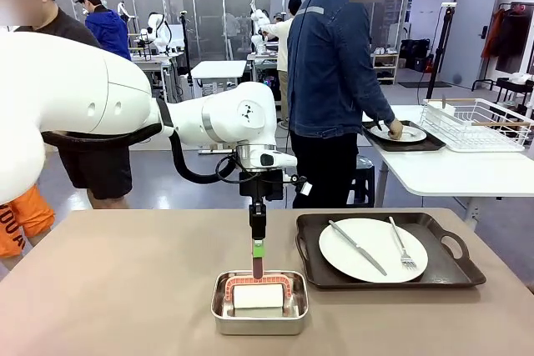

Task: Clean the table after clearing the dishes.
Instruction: When the left (or right) Handle tray is removed, use the left hand (or right hand) to clean the left (or right) side of the table with the Lint Roller.

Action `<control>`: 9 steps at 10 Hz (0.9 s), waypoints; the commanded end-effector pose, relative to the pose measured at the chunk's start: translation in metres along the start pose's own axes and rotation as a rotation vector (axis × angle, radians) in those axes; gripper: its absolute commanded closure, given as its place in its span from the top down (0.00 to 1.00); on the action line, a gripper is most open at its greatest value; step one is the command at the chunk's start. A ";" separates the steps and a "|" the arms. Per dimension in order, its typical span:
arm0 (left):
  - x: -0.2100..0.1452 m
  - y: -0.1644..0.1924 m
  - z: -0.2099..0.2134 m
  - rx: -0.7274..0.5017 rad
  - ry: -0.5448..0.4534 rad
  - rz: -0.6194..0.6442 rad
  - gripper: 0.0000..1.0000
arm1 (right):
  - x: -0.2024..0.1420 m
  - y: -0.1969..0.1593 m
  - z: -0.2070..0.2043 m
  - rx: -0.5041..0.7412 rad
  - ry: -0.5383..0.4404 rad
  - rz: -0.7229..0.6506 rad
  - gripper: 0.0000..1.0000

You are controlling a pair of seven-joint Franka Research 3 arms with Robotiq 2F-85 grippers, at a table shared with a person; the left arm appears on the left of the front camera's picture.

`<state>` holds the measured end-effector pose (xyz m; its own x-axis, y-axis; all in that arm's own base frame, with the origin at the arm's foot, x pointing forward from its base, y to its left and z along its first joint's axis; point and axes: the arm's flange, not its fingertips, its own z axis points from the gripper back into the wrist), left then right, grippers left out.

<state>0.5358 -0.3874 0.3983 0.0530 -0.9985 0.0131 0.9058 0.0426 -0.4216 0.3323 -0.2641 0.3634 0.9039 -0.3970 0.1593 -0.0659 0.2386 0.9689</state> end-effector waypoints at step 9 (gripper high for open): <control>-0.153 -0.110 0.091 0.128 -0.523 0.627 0.00 | -0.001 0.003 0.001 0.002 -0.003 -0.001 1.00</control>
<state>0.4997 -0.2716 0.5452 0.6414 -0.7521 0.1517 0.7359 0.5471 -0.3988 0.3318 -0.2647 0.3634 0.9031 -0.3986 0.1595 -0.0657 0.2387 0.9689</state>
